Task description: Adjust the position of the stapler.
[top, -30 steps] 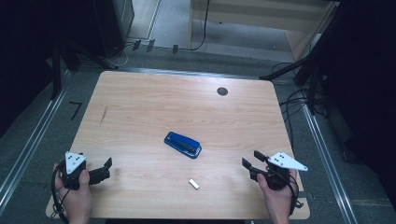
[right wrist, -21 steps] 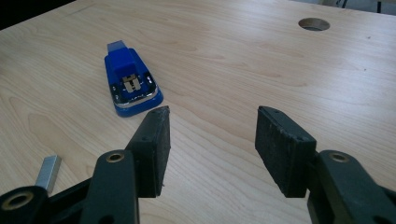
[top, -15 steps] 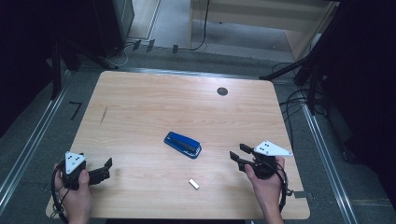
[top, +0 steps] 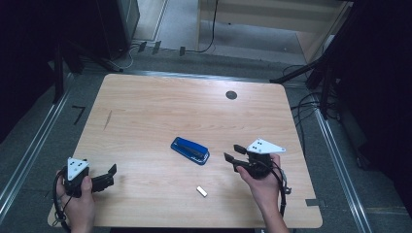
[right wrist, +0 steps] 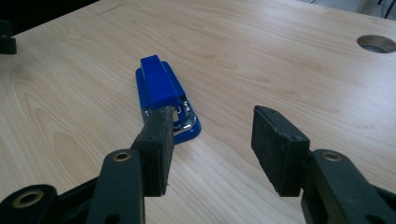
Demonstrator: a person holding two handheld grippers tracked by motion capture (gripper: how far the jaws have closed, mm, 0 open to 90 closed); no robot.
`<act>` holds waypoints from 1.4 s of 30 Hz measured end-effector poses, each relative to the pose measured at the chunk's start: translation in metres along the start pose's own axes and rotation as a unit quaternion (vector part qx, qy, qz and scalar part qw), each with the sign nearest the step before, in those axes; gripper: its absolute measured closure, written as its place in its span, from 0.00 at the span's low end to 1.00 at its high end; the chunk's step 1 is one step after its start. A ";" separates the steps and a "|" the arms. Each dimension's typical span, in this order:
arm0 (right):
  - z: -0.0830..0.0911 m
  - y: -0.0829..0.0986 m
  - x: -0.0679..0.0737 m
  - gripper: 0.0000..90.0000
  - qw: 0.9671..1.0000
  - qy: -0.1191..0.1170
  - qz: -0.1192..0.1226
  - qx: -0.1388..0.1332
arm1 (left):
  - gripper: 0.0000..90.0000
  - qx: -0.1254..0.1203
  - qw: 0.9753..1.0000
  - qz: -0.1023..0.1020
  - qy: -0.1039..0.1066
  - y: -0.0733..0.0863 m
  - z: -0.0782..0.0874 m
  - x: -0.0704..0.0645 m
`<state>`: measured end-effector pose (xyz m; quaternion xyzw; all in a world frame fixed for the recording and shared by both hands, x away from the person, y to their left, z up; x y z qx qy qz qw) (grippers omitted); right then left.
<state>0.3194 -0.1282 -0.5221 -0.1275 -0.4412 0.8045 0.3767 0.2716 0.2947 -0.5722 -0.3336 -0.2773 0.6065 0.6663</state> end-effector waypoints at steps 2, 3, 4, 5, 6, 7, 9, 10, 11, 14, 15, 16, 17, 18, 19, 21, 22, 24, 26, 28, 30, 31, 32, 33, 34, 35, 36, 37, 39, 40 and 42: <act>-0.006 -0.002 0.004 0.53 1.000 -0.007 0.008 0.007 | 0.00 0.000 1.000 -0.001 0.001 0.000 0.000 0.000; -0.010 -0.002 0.006 0.53 1.000 -0.013 0.008 0.011 | 0.00 0.000 1.000 -0.001 0.000 0.000 0.000 0.000; -0.012 -0.003 0.007 0.52 1.000 -0.014 0.010 0.011 | 0.00 0.000 1.000 -0.001 0.000 0.000 0.000 0.000; -0.016 -0.003 0.009 0.52 1.000 -0.019 0.012 0.015 | 0.00 0.000 1.000 -0.001 0.001 0.000 0.000 -0.001; -0.019 -0.003 0.010 0.51 1.000 -0.022 0.012 0.017 | 0.00 0.000 1.000 -0.001 0.001 0.000 0.000 -0.001; -0.022 -0.004 0.011 0.51 0.999 -0.024 0.013 0.018 | 0.00 0.001 1.000 -0.002 0.003 0.000 0.000 -0.001; -0.029 -0.003 0.014 0.51 0.999 -0.024 0.014 0.024 | 0.00 0.002 1.000 -0.005 0.005 0.000 0.000 -0.002; -0.033 -0.003 0.015 0.52 0.999 -0.021 0.016 0.027 | 0.00 0.002 1.000 -0.006 0.006 0.001 0.000 -0.002; -0.035 -0.003 0.016 0.53 0.999 -0.022 0.018 0.028 | 0.00 0.002 1.000 -0.006 0.008 0.001 0.000 -0.002; -0.044 -0.004 0.020 0.55 0.999 -0.027 0.017 0.034 | 0.00 0.002 1.000 -0.005 0.009 0.001 0.000 -0.002; -0.046 -0.004 0.020 0.55 0.999 -0.026 0.019 0.035 | 0.00 0.002 1.000 -0.006 0.010 0.001 0.000 -0.002; -0.049 -0.005 0.021 0.55 0.999 -0.027 0.022 0.039 | 0.00 0.003 1.000 -0.006 0.010 0.001 0.000 -0.002; -0.051 -0.005 0.022 0.54 0.999 -0.028 0.022 0.041 | 0.00 0.003 1.000 -0.006 0.010 0.001 0.000 -0.002; -0.051 -0.005 0.022 0.54 0.999 -0.028 0.022 0.041 | 0.00 0.003 1.000 -0.006 0.010 0.001 0.000 -0.002; -0.056 -0.007 0.025 0.53 0.998 -0.032 0.027 0.046 | 0.00 0.003 1.000 -0.006 0.011 0.001 0.000 -0.003; -0.059 -0.009 0.027 0.51 0.998 -0.036 0.027 0.051 | 0.00 0.006 1.000 -0.007 0.017 0.001 0.000 -0.004; -0.060 -0.010 0.028 0.50 0.997 -0.038 0.025 0.054 | 0.00 0.007 1.000 -0.010 0.018 0.001 0.000 -0.004; -0.062 -0.013 0.031 0.50 0.997 -0.038 0.029 0.061 | 0.00 0.008 1.000 -0.012 0.017 0.002 0.000 -0.005; -0.062 -0.017 0.036 0.50 0.997 -0.039 0.039 0.062 | 0.00 0.011 1.000 -0.014 0.018 0.002 -0.001 -0.006; -0.066 -0.018 0.038 0.50 0.996 -0.037 0.049 0.067 | 0.00 0.014 1.000 -0.014 0.019 0.002 -0.002 -0.006; -0.071 -0.019 0.039 0.49 0.995 -0.036 0.052 0.074 | 0.00 0.011 1.000 -0.011 0.021 0.002 -0.001 -0.006; -0.076 -0.020 0.040 0.49 0.995 -0.036 0.054 0.076 | 0.00 0.010 1.000 -0.010 0.021 0.002 -0.001 -0.006; -0.078 -0.021 0.041 0.49 0.995 -0.036 0.056 0.079 | 0.00 0.010 1.000 -0.010 0.022 0.002 -0.001 -0.006; -0.081 -0.022 0.042 0.48 0.994 -0.035 0.059 0.081 | 0.00 0.010 1.000 -0.010 0.023 0.002 -0.001 -0.006; -0.085 -0.022 0.043 0.48 0.994 -0.034 0.059 0.084 | 0.00 0.011 1.000 -0.010 0.023 0.002 -0.001 -0.006; -0.090 -0.023 0.044 0.48 0.994 -0.031 0.064 0.087 | 0.00 0.011 1.000 -0.011 0.022 0.002 -0.001 -0.006; -0.093 -0.024 0.044 0.48 0.993 -0.029 0.067 0.090 | 0.00 0.012 1.000 -0.011 0.024 0.002 -0.001 -0.006; -0.096 -0.024 0.044 0.48 0.993 -0.025 0.066 0.091 | 0.00 0.012 1.000 -0.011 0.026 0.002 -0.001 -0.007; -0.101 -0.025 0.045 0.48 0.994 -0.022 0.063 0.090 | 0.00 0.016 0.999 -0.016 0.031 0.002 -0.002 -0.009; -0.103 -0.026 0.044 0.48 0.994 -0.021 0.064 0.092 | 0.00 0.018 0.999 -0.019 0.031 0.003 -0.002 -0.010; -0.108 -0.026 0.045 0.49 0.993 -0.021 0.065 0.095 | 0.00 0.018 0.999 -0.020 0.033 0.003 -0.002 -0.011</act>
Point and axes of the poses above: each handheld gripper's, and its own axes: z roughly backward along the jaws, y roughly out of its underside, x roughly to its left, the point moved 9 cm from there along -z, roughly forward along the jaws, and after that the axes turned 6 degrees about x, right-handed, at the moved point
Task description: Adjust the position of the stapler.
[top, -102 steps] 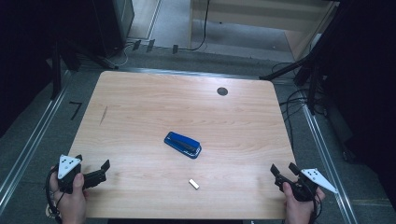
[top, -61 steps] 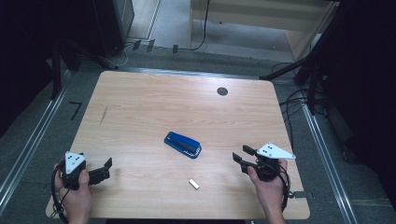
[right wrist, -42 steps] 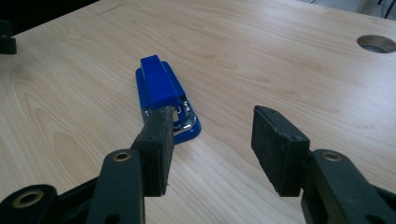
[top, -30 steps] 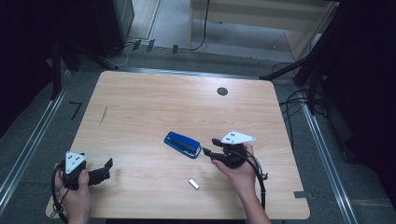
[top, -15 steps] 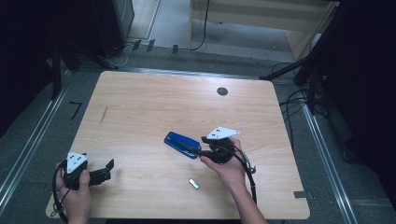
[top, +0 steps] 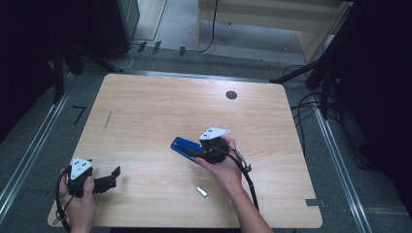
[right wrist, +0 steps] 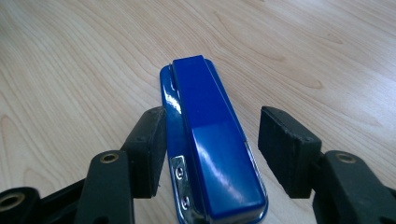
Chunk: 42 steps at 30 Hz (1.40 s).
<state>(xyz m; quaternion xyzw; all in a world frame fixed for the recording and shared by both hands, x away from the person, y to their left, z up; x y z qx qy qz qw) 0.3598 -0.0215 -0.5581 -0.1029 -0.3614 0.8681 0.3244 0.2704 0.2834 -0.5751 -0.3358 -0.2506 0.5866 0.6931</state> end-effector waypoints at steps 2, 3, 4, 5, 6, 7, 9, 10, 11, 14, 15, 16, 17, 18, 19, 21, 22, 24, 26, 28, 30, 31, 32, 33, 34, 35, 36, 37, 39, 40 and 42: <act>-0.004 -0.001 -0.001 0.50 1.000 -0.001 0.001 0.001 | 0.00 0.000 1.000 0.005 0.008 0.000 -0.001 -0.002; -0.006 -0.001 -0.002 0.50 1.000 -0.004 0.002 0.000 | 0.00 0.001 1.000 0.004 0.012 0.000 -0.001 -0.003; -0.008 -0.001 -0.002 0.51 1.000 -0.006 0.000 0.002 | 0.00 0.003 1.000 0.003 0.013 0.000 -0.001 -0.003; -0.009 0.000 -0.002 0.51 1.000 -0.009 -0.001 0.004 | 0.00 0.003 1.000 0.003 0.014 0.000 -0.002 -0.004; -0.011 0.000 -0.002 0.52 1.000 -0.013 -0.002 0.006 | 0.00 0.005 1.000 0.003 0.014 0.000 -0.002 -0.004; -0.014 0.001 -0.003 0.52 1.000 -0.016 0.000 0.010 | 0.00 0.005 1.000 0.004 0.015 0.000 -0.002 -0.004; -0.018 0.002 -0.002 0.53 1.000 -0.017 0.002 0.016 | 0.00 0.005 1.000 0.004 0.016 0.000 -0.002 -0.005; -0.019 0.003 -0.002 0.53 1.000 -0.019 0.003 0.018 | 0.00 0.005 1.000 0.002 0.017 0.000 -0.002 -0.007; -0.021 0.004 -0.002 0.54 1.000 -0.022 -0.001 0.022 | 0.00 0.003 1.000 0.002 0.019 -0.001 -0.002 -0.008; -0.025 0.005 -0.001 0.57 0.999 -0.028 -0.002 0.028 | 0.00 0.000 0.999 0.002 0.032 -0.003 -0.001 -0.015; -0.026 0.004 -0.001 0.58 0.999 -0.030 -0.001 0.028 | 0.00 -0.001 0.999 0.001 0.038 -0.003 0.000 -0.019; -0.028 0.004 0.000 0.59 0.999 -0.032 0.000 0.029 | 0.00 -0.001 0.999 -0.002 0.042 -0.004 0.001 -0.023; -0.029 0.004 0.001 0.60 0.999 -0.034 0.003 0.032 | 0.00 -0.002 0.999 -0.004 0.045 -0.004 0.001 -0.027; -0.031 0.004 0.003 0.60 0.999 -0.035 0.005 0.037 | 0.00 -0.002 0.999 -0.007 0.049 -0.004 0.002 -0.029; -0.032 0.004 0.003 0.61 0.999 -0.031 0.011 0.038 | 0.00 -0.003 0.999 -0.011 0.052 -0.005 0.002 -0.033; -0.033 0.004 0.002 0.66 0.999 -0.023 0.015 0.036 | 0.00 -0.003 0.998 -0.019 0.060 -0.006 0.003 -0.041; -0.033 0.004 0.000 0.68 0.999 -0.025 0.012 0.033 | 0.00 -0.005 0.998 -0.018 0.062 -0.006 0.003 -0.044; -0.033 0.004 0.001 0.71 0.999 -0.036 0.008 0.032 | 0.00 -0.006 0.997 -0.024 0.068 -0.008 0.003 -0.051; -0.032 0.004 0.002 0.72 0.999 -0.033 0.023 0.034 | 0.00 -0.006 0.997 -0.029 0.072 -0.008 0.003 -0.057; -0.031 0.005 0.005 0.74 0.998 -0.034 0.042 0.038 | 0.00 -0.005 0.996 -0.033 0.078 -0.008 0.002 -0.062; -0.031 0.006 0.006 0.74 0.998 -0.031 0.047 0.037 | 0.00 -0.005 0.996 -0.036 0.081 -0.009 0.001 -0.067; -0.030 0.006 0.007 0.75 0.998 -0.031 0.049 0.037 | 0.00 -0.003 0.996 -0.038 0.082 -0.009 0.000 -0.068; -0.030 0.007 0.007 0.75 0.998 -0.032 0.048 0.036 | 0.00 -0.003 0.996 -0.039 0.084 -0.009 0.000 -0.070; -0.030 0.007 0.007 0.75 0.998 -0.033 0.050 0.035 | 0.00 -0.002 0.995 -0.041 0.087 -0.009 -0.001 -0.073; -0.030 0.007 0.007 0.75 0.998 -0.034 0.050 0.035 | 0.00 -0.003 0.995 -0.040 0.087 -0.009 -0.002 -0.074; -0.029 0.008 0.008 0.75 0.997 -0.035 0.052 0.035 | 0.00 -0.001 0.995 -0.042 0.088 -0.009 -0.002 -0.076; -0.029 0.008 0.009 0.75 0.997 -0.037 0.056 0.035 | 0.00 -0.002 0.995 -0.044 0.089 -0.010 -0.003 -0.077; -0.028 0.009 0.010 0.75 0.997 -0.039 0.056 0.035 | 0.00 -0.001 0.995 -0.043 0.092 -0.010 -0.003 -0.079; -0.027 0.010 0.011 0.75 0.997 -0.044 0.058 0.035 | 0.00 -0.003 0.995 -0.045 0.091 -0.011 -0.004 -0.081; -0.027 0.010 0.012 0.75 0.997 -0.049 0.060 0.033 | 0.00 -0.004 0.995 -0.041 0.093 -0.012 -0.004 -0.082; -0.025 0.013 0.015 0.75 0.996 -0.051 0.063 0.031 | 0.00 -0.005 0.995 -0.042 0.093 -0.013 -0.005 -0.084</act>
Point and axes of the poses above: each handheld gripper's, and its own axes: z roughly backward along the jaws, y roughly out of its underside, x roughly to its left, the point moved 9 cm from there along -z, roughly forward along the jaws, and after that the axes turned 6 degrees about x, right-handed, at the moved point
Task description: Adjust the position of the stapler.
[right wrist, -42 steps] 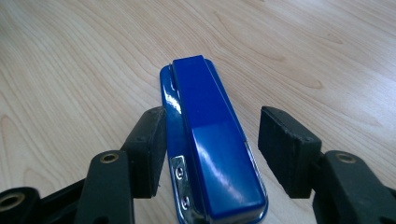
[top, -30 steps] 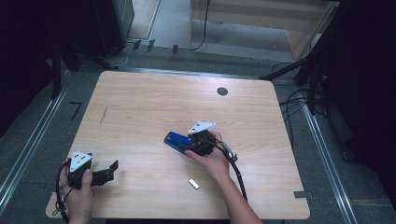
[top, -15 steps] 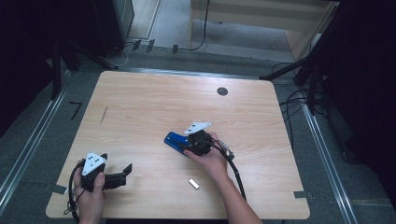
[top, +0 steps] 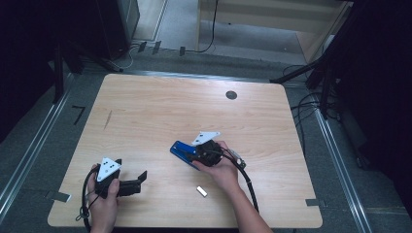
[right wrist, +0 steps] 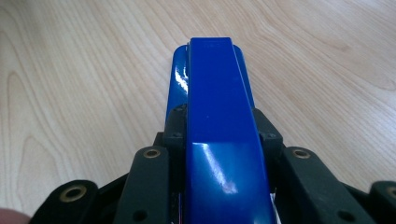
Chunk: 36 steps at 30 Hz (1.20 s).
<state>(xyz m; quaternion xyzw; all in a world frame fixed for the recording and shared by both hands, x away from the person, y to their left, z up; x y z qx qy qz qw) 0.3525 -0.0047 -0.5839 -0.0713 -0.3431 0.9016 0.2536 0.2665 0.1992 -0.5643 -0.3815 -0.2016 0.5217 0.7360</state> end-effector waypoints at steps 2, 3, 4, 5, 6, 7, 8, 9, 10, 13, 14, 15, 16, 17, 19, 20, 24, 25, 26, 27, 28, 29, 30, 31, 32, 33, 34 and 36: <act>0.001 0.001 0.003 0.75 1.000 -0.001 0.003 -0.001 | 0.00 0.001 1.000 -0.001 0.003 0.000 -0.001 -0.003; 0.002 0.002 0.004 0.75 1.000 -0.003 0.004 -0.001 | 0.00 0.001 1.000 -0.003 0.004 0.000 -0.001 -0.004; 0.002 0.003 0.006 0.75 1.000 -0.004 0.007 -0.001 | 0.00 0.002 1.000 -0.005 0.004 0.000 -0.002 -0.006; 0.003 0.004 0.008 0.75 1.000 -0.006 0.011 -0.001 | 0.00 0.002 1.000 -0.007 0.003 0.000 -0.003 -0.007; 0.003 0.005 0.010 0.75 1.000 -0.008 0.014 0.001 | 0.00 0.004 1.000 -0.008 -0.002 0.000 -0.004 -0.009; 0.004 0.006 0.013 0.75 1.000 -0.011 0.018 0.002 | 0.00 0.004 1.000 -0.009 -0.005 0.000 -0.006 -0.011; 0.005 0.006 0.014 0.75 1.000 -0.012 0.021 0.002 | 0.00 0.006 1.000 -0.010 -0.005 0.000 -0.007 -0.013; 0.005 0.007 0.016 0.75 1.000 -0.014 0.022 0.002 | 0.00 0.007 1.000 -0.010 -0.002 -0.001 -0.009 -0.015; 0.006 0.008 0.017 0.75 1.000 -0.016 0.023 0.002 | 0.00 0.006 1.000 -0.012 0.000 -0.002 -0.010 -0.019; 0.007 0.010 0.021 0.75 1.000 -0.018 0.025 0.001 | 0.00 0.008 1.000 -0.016 0.005 -0.004 -0.014 -0.026; 0.008 0.010 0.022 0.75 0.999 -0.019 0.026 0.000 | 0.00 0.007 1.000 -0.016 0.006 -0.005 -0.015 -0.029; 0.008 0.011 0.023 0.75 0.999 -0.019 0.028 0.001 | 0.00 0.007 1.000 -0.019 0.009 -0.006 -0.016 -0.031; 0.009 0.012 0.024 0.75 0.999 -0.021 0.029 0.001 | 0.00 0.008 1.000 -0.022 0.012 -0.006 -0.017 -0.034; 0.009 0.012 0.025 0.75 0.999 -0.022 0.032 0.000 | 0.00 0.010 1.000 -0.026 0.015 -0.006 -0.018 -0.036; 0.010 0.013 0.027 0.75 0.999 -0.025 0.038 0.001 | 0.00 0.012 0.999 -0.030 0.019 -0.006 -0.020 -0.041; 0.010 0.014 0.028 0.75 0.999 -0.026 0.039 0.003 | 0.00 0.013 0.999 -0.031 0.020 -0.006 -0.021 -0.043; 0.012 0.016 0.032 0.75 0.998 -0.030 0.054 0.004 | 0.03 0.015 0.999 -0.035 0.025 -0.006 -0.024 -0.050; 0.012 0.017 0.033 0.75 0.998 -0.030 0.055 0.005 | 0.04 0.017 0.999 -0.037 0.028 -0.006 -0.026 -0.053; 0.013 0.018 0.034 0.75 0.998 -0.031 0.059 0.004 | 0.05 0.018 0.999 -0.038 0.029 -0.005 -0.026 -0.055; 0.014 0.018 0.034 0.75 0.998 -0.032 0.062 0.004 | 0.06 0.019 0.999 -0.039 0.031 -0.005 -0.028 -0.057; 0.014 0.019 0.034 0.75 0.997 -0.033 0.063 0.003 | 0.08 0.018 0.999 -0.041 0.031 -0.006 -0.029 -0.059; 0.015 0.021 0.034 0.75 0.997 -0.034 0.067 0.003 | 0.10 0.019 0.998 -0.043 0.030 -0.005 -0.030 -0.061; 0.017 0.022 0.034 0.75 0.997 -0.036 0.067 0.003 | 0.13 0.018 0.998 -0.046 0.032 -0.006 -0.031 -0.064; 0.018 0.024 0.033 0.75 0.997 -0.037 0.068 0.002 | 0.15 0.021 0.998 -0.050 0.033 -0.005 -0.032 -0.066; 0.020 0.026 0.032 0.75 0.997 -0.037 0.070 0.002 | 0.16 0.022 0.998 -0.052 0.037 -0.005 -0.034 -0.068; 0.020 0.027 0.032 0.75 0.997 -0.037 0.070 0.002 | 0.16 0.024 0.998 -0.053 0.040 -0.005 -0.036 -0.071; 0.021 0.028 0.032 0.75 0.997 -0.036 0.071 0.001 | 0.17 0.024 0.997 -0.057 0.044 -0.006 -0.037 -0.073; 0.022 0.029 0.032 0.74 0.997 -0.039 0.070 -0.001 | 0.19 0.026 0.997 -0.060 0.049 -0.006 -0.041 -0.077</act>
Point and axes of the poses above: each handheld gripper's, and its own axes: z roughly backward along the jaws, y roughly out of its underside, x roughly to its left, the point moved 9 cm from there along -z, roughly forward along the jaws, and after that the axes turned 6 degrees about x, right-handed, at the moved point
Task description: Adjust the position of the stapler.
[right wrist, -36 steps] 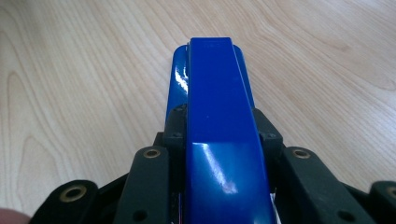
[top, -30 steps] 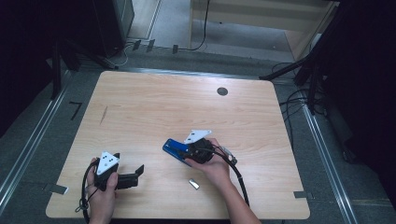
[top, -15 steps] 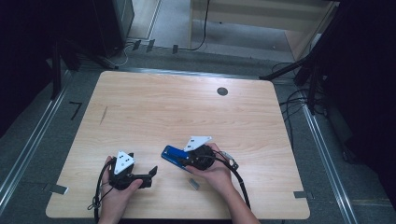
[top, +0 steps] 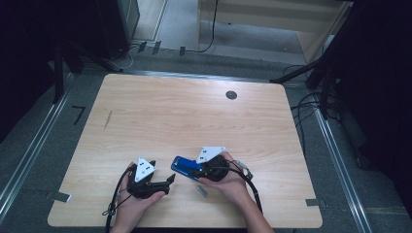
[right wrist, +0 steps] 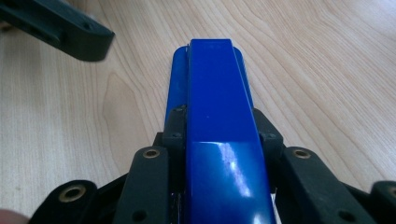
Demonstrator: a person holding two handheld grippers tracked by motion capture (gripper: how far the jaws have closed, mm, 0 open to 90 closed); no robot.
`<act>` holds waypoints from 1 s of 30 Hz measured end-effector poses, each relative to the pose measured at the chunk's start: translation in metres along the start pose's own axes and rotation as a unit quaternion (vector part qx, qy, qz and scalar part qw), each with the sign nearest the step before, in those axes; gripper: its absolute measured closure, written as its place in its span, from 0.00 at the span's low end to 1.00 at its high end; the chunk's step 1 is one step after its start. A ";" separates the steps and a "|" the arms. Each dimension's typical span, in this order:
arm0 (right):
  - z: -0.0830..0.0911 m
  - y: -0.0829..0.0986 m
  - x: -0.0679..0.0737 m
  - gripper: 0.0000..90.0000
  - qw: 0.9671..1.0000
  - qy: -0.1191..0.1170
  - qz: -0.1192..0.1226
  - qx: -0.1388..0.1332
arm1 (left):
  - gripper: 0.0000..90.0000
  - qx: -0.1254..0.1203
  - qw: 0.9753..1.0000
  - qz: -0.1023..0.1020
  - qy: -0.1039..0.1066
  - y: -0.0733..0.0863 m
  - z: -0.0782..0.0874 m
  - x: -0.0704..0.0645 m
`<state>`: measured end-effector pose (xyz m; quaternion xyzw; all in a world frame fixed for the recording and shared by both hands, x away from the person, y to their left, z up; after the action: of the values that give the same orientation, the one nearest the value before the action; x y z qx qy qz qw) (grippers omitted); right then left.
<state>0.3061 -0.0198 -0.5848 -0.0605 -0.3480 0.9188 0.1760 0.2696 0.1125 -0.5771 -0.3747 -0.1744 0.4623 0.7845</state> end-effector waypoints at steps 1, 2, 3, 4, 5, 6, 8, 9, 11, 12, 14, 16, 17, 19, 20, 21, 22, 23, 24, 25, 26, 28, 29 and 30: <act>0.001 0.000 0.000 0.69 1.000 0.003 -0.003 -0.005 | 0.22 -0.001 1.000 -0.001 -0.002 -0.001 -0.001 -0.001; 0.003 -0.002 0.000 0.60 1.000 0.002 -0.008 -0.014 | 0.28 -0.003 1.000 -0.001 -0.003 -0.002 -0.002 -0.002; 0.007 -0.004 0.000 0.54 0.999 0.001 -0.021 -0.027 | 0.34 -0.003 1.000 -0.002 -0.002 -0.002 -0.003 -0.002; 0.009 -0.005 -0.001 0.52 0.999 0.003 -0.029 -0.033 | 0.38 -0.006 1.000 -0.003 0.005 -0.004 -0.004 -0.005; 0.015 -0.007 -0.002 0.52 0.998 0.007 -0.036 -0.042 | 0.43 -0.007 1.000 -0.006 0.006 -0.004 -0.005 -0.006; 0.019 -0.008 -0.002 0.52 0.998 0.010 -0.039 -0.049 | 0.46 -0.008 1.000 -0.008 0.009 -0.004 -0.006 -0.007; 0.027 -0.009 -0.003 0.50 0.997 0.020 -0.044 -0.066 | 0.53 -0.010 1.000 -0.014 0.011 -0.005 -0.008 -0.009; 0.034 -0.008 -0.004 0.49 0.995 0.033 -0.052 -0.077 | 0.59 -0.010 1.000 -0.016 0.013 -0.005 -0.009 -0.010; 0.044 -0.006 -0.004 0.49 0.992 0.043 -0.066 -0.096 | 0.68 -0.008 1.000 -0.023 0.015 -0.006 -0.011 -0.014; 0.050 -0.004 -0.005 0.50 0.990 0.049 -0.076 -0.104 | 0.73 -0.006 0.999 -0.027 0.017 -0.007 -0.012 -0.015; 0.060 0.005 -0.008 0.51 0.986 0.060 -0.098 -0.120 | 0.81 -0.007 0.999 -0.032 0.024 -0.009 -0.013 -0.020; 0.067 0.015 -0.011 0.54 0.982 0.069 -0.113 -0.132 | 0.87 -0.002 0.999 -0.038 0.030 -0.009 -0.014 -0.023; 0.070 0.019 -0.012 0.56 0.981 0.074 -0.117 -0.137 | 0.88 -0.001 0.999 -0.039 0.034 -0.009 -0.016 -0.025; 0.075 0.029 -0.014 0.57 0.977 0.082 -0.131 -0.145 | 0.92 0.001 0.998 -0.040 0.039 -0.010 -0.018 -0.028; 0.077 0.035 -0.014 0.59 0.976 0.080 -0.140 -0.148 | 0.93 0.001 0.998 -0.040 0.040 -0.010 -0.019 -0.029; 0.078 0.039 -0.014 0.59 0.975 0.075 -0.145 -0.148 | 0.95 0.003 0.998 -0.044 0.041 -0.010 -0.021 -0.031; 0.078 0.043 -0.014 0.60 0.975 0.075 -0.150 -0.145 | 0.96 0.004 0.998 -0.048 0.046 -0.011 -0.023 -0.033; 0.078 0.048 -0.013 0.61 0.975 0.076 -0.152 -0.141 | 0.98 0.003 0.997 -0.050 0.053 -0.011 -0.024 -0.036; 0.078 0.052 -0.013 0.62 0.975 0.077 -0.155 -0.139 | 0.99 0.000 0.997 -0.050 0.057 -0.012 -0.024 -0.037; 0.078 0.055 -0.012 0.63 0.975 0.074 -0.157 -0.139 | 1.00 -0.001 0.997 -0.051 0.057 -0.012 -0.025 -0.038; 0.078 0.057 -0.011 0.66 0.974 0.072 -0.160 -0.141 | 1.00 0.001 0.997 -0.051 0.059 -0.012 -0.025 -0.038; 0.078 0.061 -0.012 0.71 0.972 0.080 -0.170 -0.143 | 1.00 0.002 0.996 -0.051 0.067 -0.012 -0.026 -0.040; 0.077 0.063 -0.013 0.75 0.970 0.080 -0.176 -0.145 | 1.00 0.002 0.996 -0.051 0.067 -0.012 -0.026 -0.040; 0.075 0.063 -0.013 0.80 0.968 0.074 -0.188 -0.150 | 1.00 0.006 0.996 -0.052 0.069 -0.012 -0.027 -0.041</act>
<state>0.2826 -0.1150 -0.5707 -0.0875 -0.4730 0.7997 0.3594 0.2725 0.0619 -0.5831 -0.3918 -0.1363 0.3945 0.8200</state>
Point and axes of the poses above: each handheld gripper's, and its own axes: z roughly backward along the jaws, y roughly out of its underside, x roughly to its left, the point moved 9 cm from there along -z, roughly forward along the jaws, and after that the axes turned 6 degrees about x, right-handed, at the moved point
